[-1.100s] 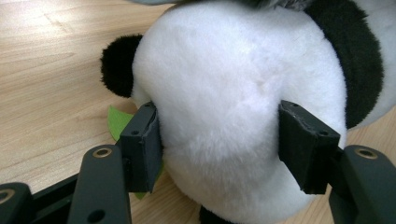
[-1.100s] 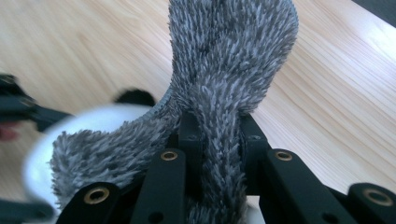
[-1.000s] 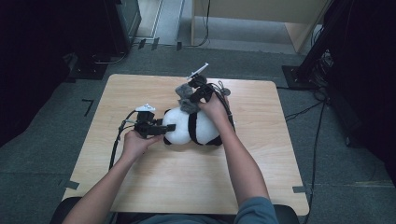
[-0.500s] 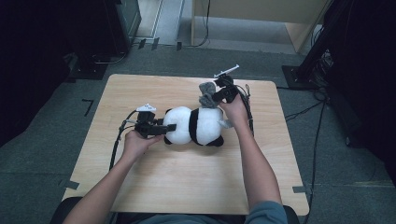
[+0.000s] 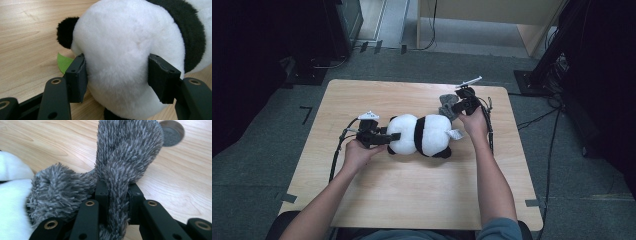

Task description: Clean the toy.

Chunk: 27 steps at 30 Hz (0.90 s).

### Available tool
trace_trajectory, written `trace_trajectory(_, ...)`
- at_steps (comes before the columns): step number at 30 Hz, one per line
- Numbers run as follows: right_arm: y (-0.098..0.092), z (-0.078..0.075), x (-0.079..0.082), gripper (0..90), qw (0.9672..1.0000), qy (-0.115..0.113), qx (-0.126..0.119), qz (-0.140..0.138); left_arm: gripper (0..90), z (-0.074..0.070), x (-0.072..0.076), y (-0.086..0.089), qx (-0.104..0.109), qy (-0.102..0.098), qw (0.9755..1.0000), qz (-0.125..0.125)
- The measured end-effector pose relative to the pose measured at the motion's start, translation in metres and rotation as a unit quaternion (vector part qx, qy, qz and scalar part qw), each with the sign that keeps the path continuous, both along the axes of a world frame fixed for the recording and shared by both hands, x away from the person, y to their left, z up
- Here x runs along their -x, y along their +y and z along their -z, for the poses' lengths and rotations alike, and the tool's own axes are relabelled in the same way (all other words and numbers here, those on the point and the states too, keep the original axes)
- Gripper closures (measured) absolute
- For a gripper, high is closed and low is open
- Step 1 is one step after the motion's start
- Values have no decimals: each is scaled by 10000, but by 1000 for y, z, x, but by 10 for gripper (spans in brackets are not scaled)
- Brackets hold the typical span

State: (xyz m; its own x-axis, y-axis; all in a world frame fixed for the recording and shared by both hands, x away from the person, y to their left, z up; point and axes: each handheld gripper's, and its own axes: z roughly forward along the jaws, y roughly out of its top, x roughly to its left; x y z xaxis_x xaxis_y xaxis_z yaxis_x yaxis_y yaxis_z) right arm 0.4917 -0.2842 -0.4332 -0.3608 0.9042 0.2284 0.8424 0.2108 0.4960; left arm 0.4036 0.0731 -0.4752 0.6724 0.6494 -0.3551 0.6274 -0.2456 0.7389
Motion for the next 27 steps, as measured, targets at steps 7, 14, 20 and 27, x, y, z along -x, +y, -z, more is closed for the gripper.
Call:
trace_trajectory(7, -12, 6, 4, 768, 9997, -7, 36, 239, 387, 0, 0, 0, -5, 3, 10000, -7)
trace_trajectory(14, -6, -39, 10, 776, 9985, -537, -71, 97, 391, -1, 0, 0, -6, 9, 10000, -25)
trace_trajectory(20, 33, -74, 14, 776, 9955, -838, -179, -412, 396, -1, 1, 0, -18, -2, 10000, -30)
trace_trajectory(27, 95, -93, 13, 776, 9889, -904, -489, -1069, 403, -2, 1, -1, -16, -12, 10000, -36)
